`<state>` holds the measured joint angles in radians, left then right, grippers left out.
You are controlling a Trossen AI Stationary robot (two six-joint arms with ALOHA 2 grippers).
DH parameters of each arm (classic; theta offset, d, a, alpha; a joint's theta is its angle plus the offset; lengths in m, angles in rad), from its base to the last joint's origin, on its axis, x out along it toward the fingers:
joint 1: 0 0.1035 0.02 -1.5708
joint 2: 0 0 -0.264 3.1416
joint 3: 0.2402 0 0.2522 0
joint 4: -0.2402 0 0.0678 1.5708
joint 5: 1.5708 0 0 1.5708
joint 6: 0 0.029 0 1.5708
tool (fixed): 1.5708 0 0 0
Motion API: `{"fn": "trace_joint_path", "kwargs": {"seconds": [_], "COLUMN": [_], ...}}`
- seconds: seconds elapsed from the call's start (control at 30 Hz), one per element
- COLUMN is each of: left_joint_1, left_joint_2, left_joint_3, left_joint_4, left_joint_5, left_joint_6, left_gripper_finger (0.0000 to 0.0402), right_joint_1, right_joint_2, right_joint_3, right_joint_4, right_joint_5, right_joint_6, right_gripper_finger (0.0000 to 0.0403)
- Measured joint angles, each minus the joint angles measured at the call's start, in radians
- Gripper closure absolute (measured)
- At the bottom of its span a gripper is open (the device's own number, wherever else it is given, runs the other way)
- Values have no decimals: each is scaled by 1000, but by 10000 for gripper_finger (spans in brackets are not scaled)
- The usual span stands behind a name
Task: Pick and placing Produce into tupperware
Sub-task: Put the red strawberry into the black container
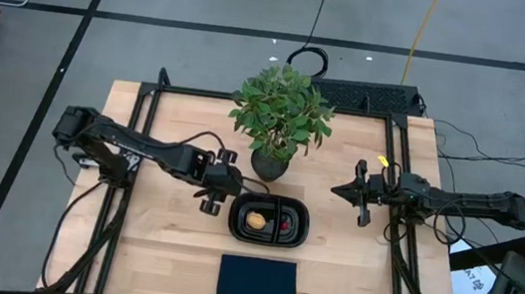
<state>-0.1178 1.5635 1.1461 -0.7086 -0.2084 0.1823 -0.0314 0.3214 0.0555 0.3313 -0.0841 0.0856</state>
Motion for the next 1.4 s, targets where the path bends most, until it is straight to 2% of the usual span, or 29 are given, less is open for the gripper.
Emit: {"fn": "trace_joint_path", "kwargs": {"seconds": [0.23, 0.5, 0.73, 1.4], "left_joint_1": [0, 2, -21, -31], "left_joint_2": [-52, -82, -78, -78], "left_joint_3": [-3, -13, -13, -13], "left_joint_4": [-50, -19, 159, 187], "left_joint_5": [4, 25, 137, 132], "left_joint_6": [-7, -31, -34, -46], "left_gripper_finger": [238, 238, 238, 238], "right_joint_1": [0, 0, 0, 0], "right_joint_2": [0, 6, 6, 6], "right_joint_3": [0, 0, 0, 0], "right_joint_4": [-1, 0, 1, 1], "right_joint_5": [0, 0, 0, 0], "right_joint_6": [0, 0, 4, 4], "right_gripper_finger": [403, 403, 403, 403]}}
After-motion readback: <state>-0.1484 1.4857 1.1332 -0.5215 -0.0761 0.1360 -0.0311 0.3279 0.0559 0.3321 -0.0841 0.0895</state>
